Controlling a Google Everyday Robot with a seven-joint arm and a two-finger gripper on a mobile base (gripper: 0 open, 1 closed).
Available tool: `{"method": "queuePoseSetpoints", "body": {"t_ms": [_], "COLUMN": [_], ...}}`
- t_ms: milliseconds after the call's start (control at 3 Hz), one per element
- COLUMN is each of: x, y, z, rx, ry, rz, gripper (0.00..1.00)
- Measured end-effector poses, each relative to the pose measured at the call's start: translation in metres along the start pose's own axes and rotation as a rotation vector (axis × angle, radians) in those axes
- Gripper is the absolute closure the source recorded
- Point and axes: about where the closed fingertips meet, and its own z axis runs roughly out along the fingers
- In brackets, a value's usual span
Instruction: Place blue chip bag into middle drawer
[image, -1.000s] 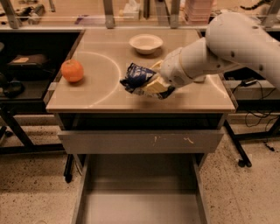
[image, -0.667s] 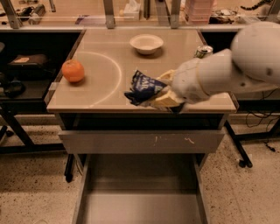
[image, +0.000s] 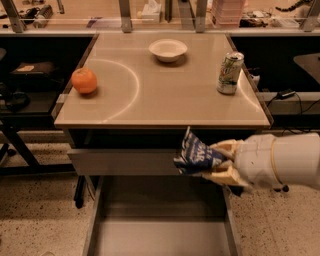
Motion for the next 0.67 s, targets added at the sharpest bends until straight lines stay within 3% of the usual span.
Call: {"method": "queuePoseSetpoints", "body": {"t_ms": [667], "x": [0.0128], "y": [0.012], "z": [-0.0027], "rx": [0.005], "ry": [0.024], "rz": [0.01], "gripper": [1.0]}}
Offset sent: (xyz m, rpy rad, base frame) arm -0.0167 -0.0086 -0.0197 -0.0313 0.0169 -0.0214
